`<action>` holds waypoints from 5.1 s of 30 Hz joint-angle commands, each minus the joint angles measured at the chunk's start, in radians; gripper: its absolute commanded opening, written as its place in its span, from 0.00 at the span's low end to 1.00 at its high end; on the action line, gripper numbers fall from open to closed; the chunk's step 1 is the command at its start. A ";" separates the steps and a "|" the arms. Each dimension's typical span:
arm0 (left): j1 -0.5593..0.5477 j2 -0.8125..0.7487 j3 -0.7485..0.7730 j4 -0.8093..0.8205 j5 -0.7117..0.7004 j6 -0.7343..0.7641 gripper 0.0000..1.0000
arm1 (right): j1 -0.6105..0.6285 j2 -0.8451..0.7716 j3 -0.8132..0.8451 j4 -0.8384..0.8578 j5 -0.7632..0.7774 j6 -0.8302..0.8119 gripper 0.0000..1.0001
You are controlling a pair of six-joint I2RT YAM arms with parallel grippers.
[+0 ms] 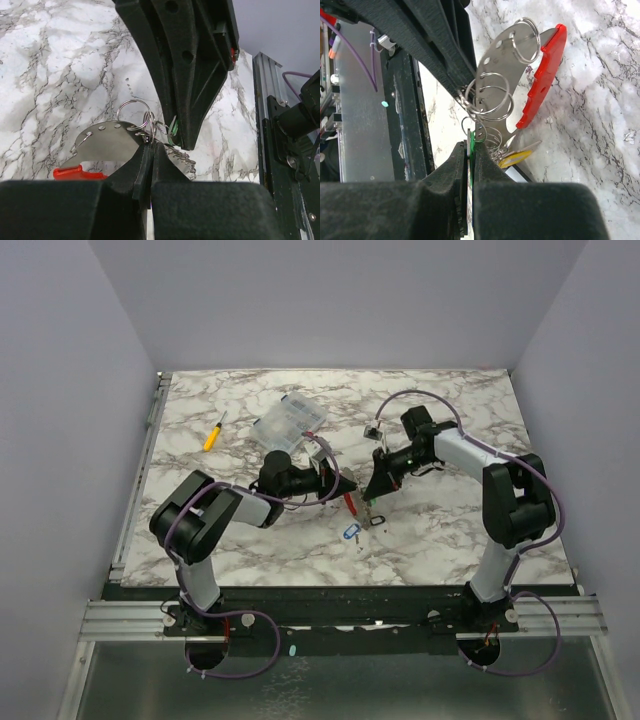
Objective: Remove the keys from the keyring
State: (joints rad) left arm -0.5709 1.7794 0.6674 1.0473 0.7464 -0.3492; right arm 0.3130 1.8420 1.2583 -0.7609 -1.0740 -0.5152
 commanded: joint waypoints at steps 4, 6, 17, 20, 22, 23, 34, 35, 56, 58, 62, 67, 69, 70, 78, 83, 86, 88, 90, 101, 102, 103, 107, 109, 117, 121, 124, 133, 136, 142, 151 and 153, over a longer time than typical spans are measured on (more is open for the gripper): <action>0.047 0.053 -0.014 0.114 0.020 -0.059 0.12 | 0.004 -0.012 0.078 -0.055 0.031 -0.028 0.01; 0.063 0.048 -0.025 0.114 0.035 -0.037 0.23 | 0.004 0.000 0.098 -0.072 0.047 -0.047 0.01; 0.073 -0.084 -0.005 -0.178 0.043 0.462 0.52 | 0.005 0.128 0.313 -0.298 0.070 -0.205 0.01; 0.066 -0.107 0.002 -0.223 0.035 0.577 0.52 | 0.006 0.143 0.346 -0.336 0.065 -0.229 0.01; 0.063 -0.105 0.011 -0.231 0.034 0.598 0.52 | 0.006 0.147 0.355 -0.346 0.062 -0.234 0.01; 0.058 -0.106 0.012 -0.231 0.034 0.609 0.52 | 0.006 0.150 0.361 -0.356 0.056 -0.241 0.01; -0.003 -0.097 0.060 -0.242 0.032 0.690 0.51 | 0.029 0.137 0.364 -0.407 0.024 -0.270 0.01; -0.006 -0.098 0.064 -0.241 0.035 0.688 0.51 | 0.031 0.138 0.363 -0.409 0.023 -0.271 0.01; -0.074 -0.003 0.236 -0.680 -0.057 1.041 0.51 | 0.033 0.174 0.329 -0.270 0.070 -0.180 0.01; -0.067 0.020 0.247 -0.646 -0.070 1.019 0.51 | 0.033 0.175 0.311 -0.270 0.067 -0.194 0.01; -0.068 0.046 0.263 -0.645 -0.055 1.013 0.40 | 0.033 0.173 0.298 -0.270 0.073 -0.204 0.01; -0.071 0.039 0.256 -0.645 0.006 0.988 0.28 | 0.034 0.178 0.298 -0.267 0.069 -0.201 0.00; -0.074 0.027 0.248 -0.640 0.012 0.975 0.30 | 0.032 0.182 0.300 -0.268 0.067 -0.200 0.01; -0.073 0.021 0.244 -0.632 0.013 0.965 0.33 | 0.032 0.184 0.301 -0.270 0.062 -0.200 0.01; -0.073 -0.024 0.225 -0.567 0.044 0.892 0.35 | 0.031 0.196 0.334 -0.296 0.049 -0.198 0.01; -0.074 -0.022 0.232 -0.526 0.065 0.853 0.34 | 0.031 0.195 0.340 -0.301 0.050 -0.193 0.01; -0.075 -0.012 0.233 -0.516 0.076 0.848 0.27 | 0.030 0.191 0.344 -0.303 0.045 -0.189 0.01; -0.076 -0.006 0.227 -0.515 0.070 0.854 0.19 | 0.031 0.190 0.349 -0.307 0.042 -0.187 0.01; -0.075 -0.003 0.219 -0.514 0.057 0.864 0.13 | 0.027 0.190 0.354 -0.312 0.038 -0.187 0.01; -0.075 0.011 0.213 -0.515 0.024 0.871 0.15 | 0.015 0.179 0.352 -0.337 0.028 -0.203 0.01; -0.075 0.012 0.215 -0.515 0.023 0.869 0.17 | 0.015 0.178 0.348 -0.335 0.028 -0.202 0.01; -0.075 0.014 0.215 -0.515 0.025 0.869 0.20 | 0.015 0.178 0.345 -0.333 0.028 -0.201 0.01; -0.075 0.017 0.209 -0.515 0.021 0.874 0.28 | 0.015 0.179 0.343 -0.332 0.024 -0.201 0.01; -0.075 0.018 0.207 -0.515 0.019 0.876 0.27 | 0.015 0.181 0.345 -0.331 0.023 -0.201 0.01; -0.072 0.020 0.200 -0.513 -0.018 0.858 0.00 | -0.005 0.173 0.348 -0.343 0.016 -0.203 0.01; -0.043 0.008 0.171 -0.451 -0.001 0.773 0.00 | -0.076 0.170 0.341 -0.349 -0.013 -0.198 0.01; -0.016 -0.002 0.122 -0.286 0.042 0.629 0.00 | -0.101 0.179 0.318 -0.337 -0.015 -0.195 0.01; 0.028 0.035 0.058 0.270 0.078 0.107 0.00 | -0.099 0.236 0.233 -0.250 -0.075 -0.144 0.01; 0.035 0.072 0.049 0.427 0.082 -0.032 0.00 | -0.089 0.236 0.222 -0.209 -0.093 -0.109 0.01; 0.039 0.137 0.041 0.590 0.081 -0.190 0.00 | -0.063 0.234 0.225 -0.146 -0.126 -0.055 0.01; 0.132 -0.003 0.064 0.071 0.110 0.204 0.32 | -0.063 0.205 0.316 -0.298 -0.084 -0.195 0.01; 0.131 -0.050 0.093 -0.145 0.116 0.392 0.41 | -0.063 0.213 0.370 -0.360 -0.075 -0.230 0.01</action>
State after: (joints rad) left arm -0.4419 1.8462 0.7193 1.3075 0.8246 -0.3305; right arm 0.2474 2.0686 1.5196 -1.0016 -1.1473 -0.6556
